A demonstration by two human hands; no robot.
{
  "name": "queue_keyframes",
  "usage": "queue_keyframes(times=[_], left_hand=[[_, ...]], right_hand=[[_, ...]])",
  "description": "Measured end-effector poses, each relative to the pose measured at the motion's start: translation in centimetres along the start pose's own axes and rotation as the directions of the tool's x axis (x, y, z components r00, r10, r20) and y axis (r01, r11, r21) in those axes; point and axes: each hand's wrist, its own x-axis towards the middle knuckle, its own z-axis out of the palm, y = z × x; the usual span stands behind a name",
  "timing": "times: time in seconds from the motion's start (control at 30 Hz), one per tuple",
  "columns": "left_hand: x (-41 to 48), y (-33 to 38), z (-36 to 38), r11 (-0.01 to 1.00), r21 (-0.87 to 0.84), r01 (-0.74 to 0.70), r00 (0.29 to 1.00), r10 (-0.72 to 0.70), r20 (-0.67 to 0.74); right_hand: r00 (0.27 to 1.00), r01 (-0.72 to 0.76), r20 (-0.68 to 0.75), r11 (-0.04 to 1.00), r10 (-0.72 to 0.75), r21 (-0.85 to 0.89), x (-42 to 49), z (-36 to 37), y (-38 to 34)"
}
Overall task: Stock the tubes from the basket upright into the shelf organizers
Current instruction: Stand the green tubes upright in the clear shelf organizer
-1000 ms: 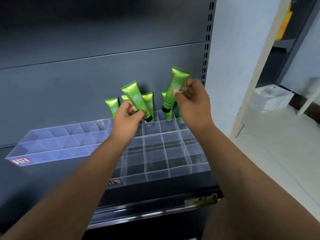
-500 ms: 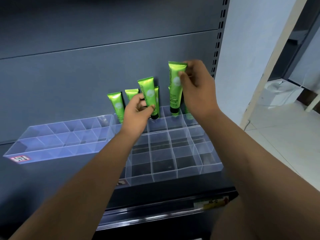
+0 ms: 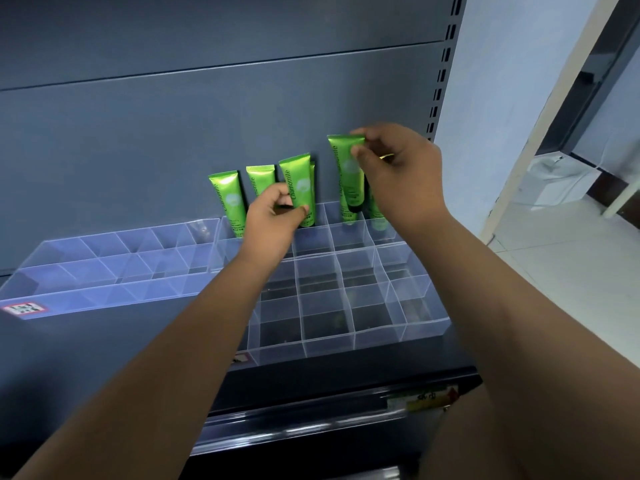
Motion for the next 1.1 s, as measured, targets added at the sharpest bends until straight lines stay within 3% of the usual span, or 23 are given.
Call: queue_keyframes(times=[0.13, 0.23, 0.67, 0.83, 0.97, 1.1], left_hand=[[0.0, -0.3, 0.2, 1.000, 0.022, -0.005, 0.998, 0.003, 0.070], [0.1, -0.6, 0.4, 0.999, 0.039, 0.029, 0.999, -0.029, 0.023], [-0.2, -0.4, 0.1, 0.987, 0.156, 0.029, 0.999, -0.024, -0.033], [-0.2, -0.4, 0.1, 0.988, 0.146, 0.051, 0.998, -0.044, -0.052], [-0.3, -0.2, 0.2, 0.986, 0.157, 0.049, 0.998, -0.043, -0.042], [-0.3, -0.2, 0.2, 0.987, 0.154, 0.041, 0.999, -0.037, -0.029]], right_hand=[[0.999, -0.041, -0.018, 0.999, 0.041, 0.011, 0.1, 0.0, 0.3], [1.000, -0.025, -0.009, 0.999, 0.025, -0.026, 0.0, 0.1, 0.4], [0.986, 0.162, 0.088, 0.939, -0.142, -0.302, -0.1, 0.5, 1.9], [0.985, 0.151, 0.127, 0.932, -0.114, -0.330, 0.1, 0.5, 1.8], [0.991, 0.037, 0.133, 0.951, 0.004, -0.307, 0.3, 0.7, 2.1], [0.980, 0.036, 0.194, 0.918, 0.045, -0.395, 0.9, 1.0, 2.5]])
